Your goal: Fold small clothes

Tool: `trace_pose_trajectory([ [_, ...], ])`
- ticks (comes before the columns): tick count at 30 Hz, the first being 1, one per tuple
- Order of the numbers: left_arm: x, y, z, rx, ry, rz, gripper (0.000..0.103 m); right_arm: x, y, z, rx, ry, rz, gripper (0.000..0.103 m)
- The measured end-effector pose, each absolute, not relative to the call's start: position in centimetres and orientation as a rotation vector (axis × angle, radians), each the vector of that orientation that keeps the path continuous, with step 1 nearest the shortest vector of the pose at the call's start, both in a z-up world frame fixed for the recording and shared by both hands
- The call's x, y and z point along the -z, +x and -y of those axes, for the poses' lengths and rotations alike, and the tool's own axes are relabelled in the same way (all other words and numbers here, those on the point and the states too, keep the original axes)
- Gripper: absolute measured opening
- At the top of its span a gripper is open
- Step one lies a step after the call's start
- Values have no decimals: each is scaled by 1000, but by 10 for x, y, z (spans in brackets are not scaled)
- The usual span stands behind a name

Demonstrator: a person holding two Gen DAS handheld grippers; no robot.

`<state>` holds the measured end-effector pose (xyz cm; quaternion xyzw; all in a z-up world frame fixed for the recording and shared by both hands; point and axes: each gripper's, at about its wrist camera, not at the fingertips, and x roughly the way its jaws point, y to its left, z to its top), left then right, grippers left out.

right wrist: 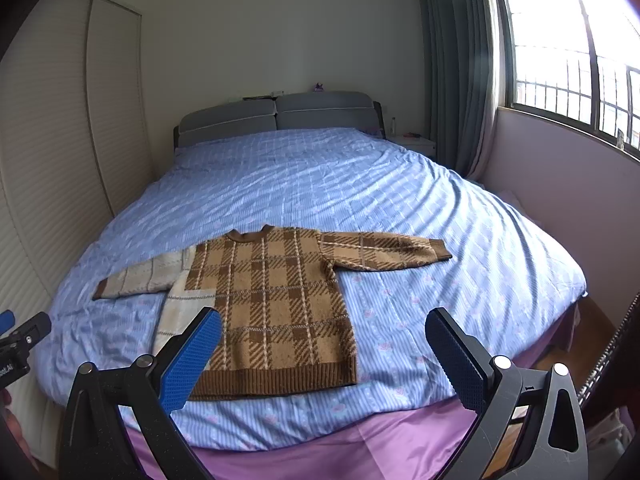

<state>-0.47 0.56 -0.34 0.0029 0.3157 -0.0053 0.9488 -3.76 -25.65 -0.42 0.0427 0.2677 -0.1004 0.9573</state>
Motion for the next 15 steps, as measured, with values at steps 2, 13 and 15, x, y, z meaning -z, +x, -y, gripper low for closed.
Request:
trace_pose_trajectory([
  [2,4,-5,-5,14,6,-643,103,4,-36,256,205,86,-544,103],
  [13,4,-5,-6,13,6,-644,103,4,-36,255,205,88,-544,103],
  [15,4,-5,-6,14,6,-643,103,4,-35,254,207,88,-544,103],
])
